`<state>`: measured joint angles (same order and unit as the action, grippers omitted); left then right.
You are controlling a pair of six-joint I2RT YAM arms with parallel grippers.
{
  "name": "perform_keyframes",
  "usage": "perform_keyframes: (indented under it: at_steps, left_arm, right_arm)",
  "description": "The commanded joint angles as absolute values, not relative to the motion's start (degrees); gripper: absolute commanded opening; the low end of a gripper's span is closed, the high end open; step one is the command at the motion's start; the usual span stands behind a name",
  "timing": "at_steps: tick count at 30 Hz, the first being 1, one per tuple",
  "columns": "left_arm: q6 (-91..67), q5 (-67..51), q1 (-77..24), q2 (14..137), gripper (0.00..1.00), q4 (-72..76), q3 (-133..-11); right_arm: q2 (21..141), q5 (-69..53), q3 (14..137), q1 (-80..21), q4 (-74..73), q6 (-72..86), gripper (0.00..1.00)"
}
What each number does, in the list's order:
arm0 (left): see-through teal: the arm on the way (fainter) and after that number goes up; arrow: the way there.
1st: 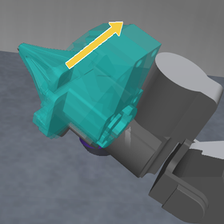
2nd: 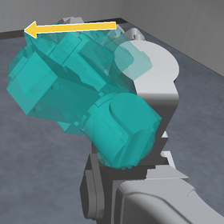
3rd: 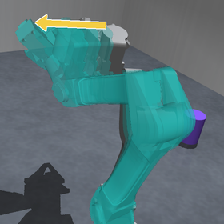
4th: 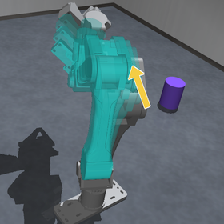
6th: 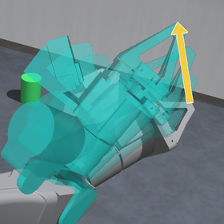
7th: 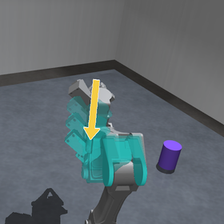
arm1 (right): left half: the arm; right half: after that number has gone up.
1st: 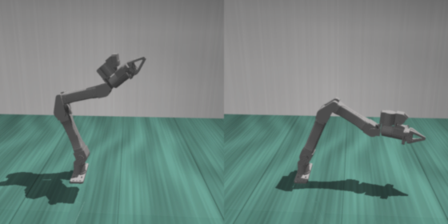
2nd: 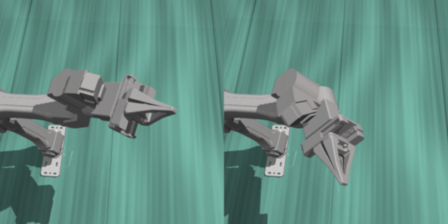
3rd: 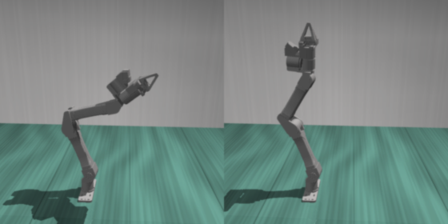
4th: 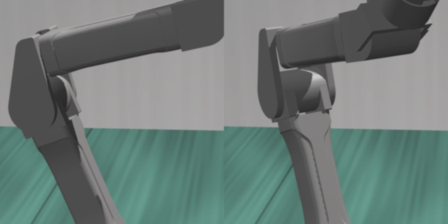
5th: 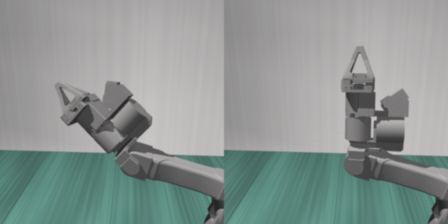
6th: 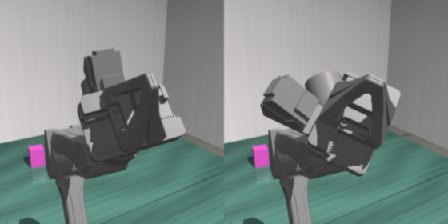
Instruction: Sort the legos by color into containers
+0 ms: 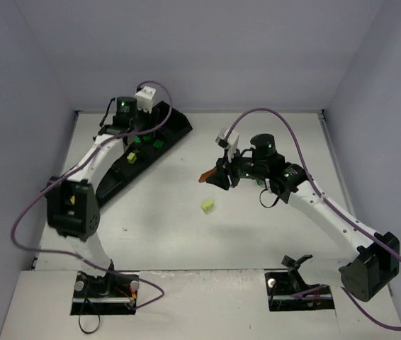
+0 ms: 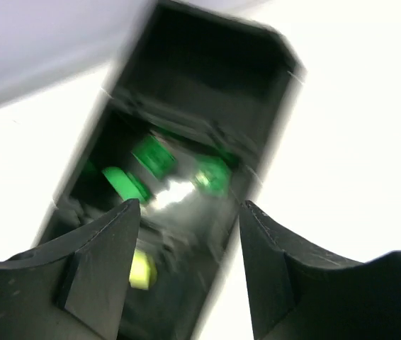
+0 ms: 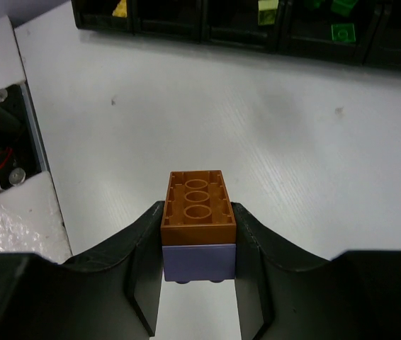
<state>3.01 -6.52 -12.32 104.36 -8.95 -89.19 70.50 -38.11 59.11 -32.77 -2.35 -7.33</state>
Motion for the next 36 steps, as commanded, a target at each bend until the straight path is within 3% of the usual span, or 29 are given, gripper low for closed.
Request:
perform_keyframes:
  at_steps: [1,9,18,36]
  left_arm:
    - [6.1,-21.2,-13.9,88.4,0.52,-6.9,-81.8]
    - [14.8,-39.9,-19.4,69.0,0.52,-7.1,-65.8]
    - [19.0,-39.7,-26.1,59.5,0.53,-7.9,-60.7]
    - [22.9,-24.4,-35.9,61.4,0.52,2.9,-59.9]
  right_arm:
    - [72.7,-42.3,66.4,-31.8,1.7,-6.1,0.00]
    - [76.7,-48.1,71.8,-30.7,1.6,-5.9,0.00]
    - [81.5,-51.8,77.4,-30.7,1.7,-1.1,0.00]
    - [85.0,-55.0,80.9,-32.2,1.8,4.0,0.01]
